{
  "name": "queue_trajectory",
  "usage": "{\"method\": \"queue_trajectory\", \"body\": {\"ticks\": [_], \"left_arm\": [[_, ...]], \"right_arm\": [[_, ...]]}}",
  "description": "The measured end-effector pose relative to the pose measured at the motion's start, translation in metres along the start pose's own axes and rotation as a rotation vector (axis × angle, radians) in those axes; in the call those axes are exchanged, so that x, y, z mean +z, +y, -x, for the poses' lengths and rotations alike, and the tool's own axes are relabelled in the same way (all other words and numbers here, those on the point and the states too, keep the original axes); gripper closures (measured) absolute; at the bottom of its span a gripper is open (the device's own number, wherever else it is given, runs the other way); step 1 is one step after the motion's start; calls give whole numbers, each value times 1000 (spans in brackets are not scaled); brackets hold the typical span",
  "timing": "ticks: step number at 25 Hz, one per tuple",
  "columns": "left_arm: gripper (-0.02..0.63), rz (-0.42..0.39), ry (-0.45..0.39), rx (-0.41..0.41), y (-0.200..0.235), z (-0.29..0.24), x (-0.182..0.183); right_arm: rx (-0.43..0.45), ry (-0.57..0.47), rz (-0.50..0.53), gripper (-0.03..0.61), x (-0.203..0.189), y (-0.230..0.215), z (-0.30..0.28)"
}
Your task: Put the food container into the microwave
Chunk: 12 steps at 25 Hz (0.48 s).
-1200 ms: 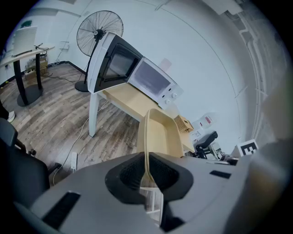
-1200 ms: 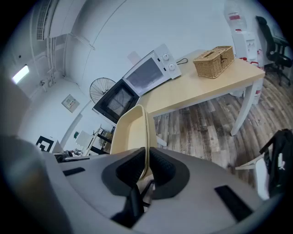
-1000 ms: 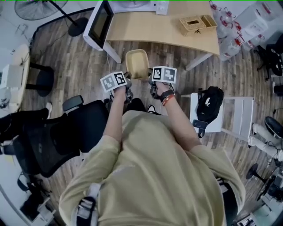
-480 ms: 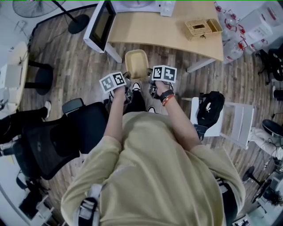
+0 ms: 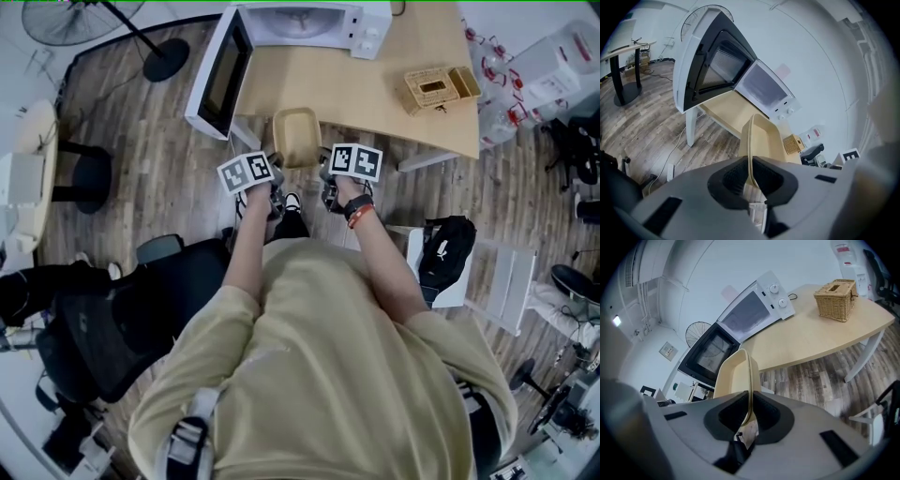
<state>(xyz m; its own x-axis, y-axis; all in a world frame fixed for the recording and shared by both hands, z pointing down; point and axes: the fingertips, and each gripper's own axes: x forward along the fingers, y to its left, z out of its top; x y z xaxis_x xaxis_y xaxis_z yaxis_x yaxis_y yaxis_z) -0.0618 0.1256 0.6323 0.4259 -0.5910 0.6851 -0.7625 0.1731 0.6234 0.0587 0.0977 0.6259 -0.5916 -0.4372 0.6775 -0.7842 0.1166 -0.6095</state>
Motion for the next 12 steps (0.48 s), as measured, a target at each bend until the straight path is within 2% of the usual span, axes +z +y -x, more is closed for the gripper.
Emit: {"method": "queue_trajectory", "body": {"ticks": [12], "left_arm": [[568, -12, 53, -13, 6, -40, 57]], "right_arm": [[-56, -12, -26, 526, 50, 1, -40]]}}
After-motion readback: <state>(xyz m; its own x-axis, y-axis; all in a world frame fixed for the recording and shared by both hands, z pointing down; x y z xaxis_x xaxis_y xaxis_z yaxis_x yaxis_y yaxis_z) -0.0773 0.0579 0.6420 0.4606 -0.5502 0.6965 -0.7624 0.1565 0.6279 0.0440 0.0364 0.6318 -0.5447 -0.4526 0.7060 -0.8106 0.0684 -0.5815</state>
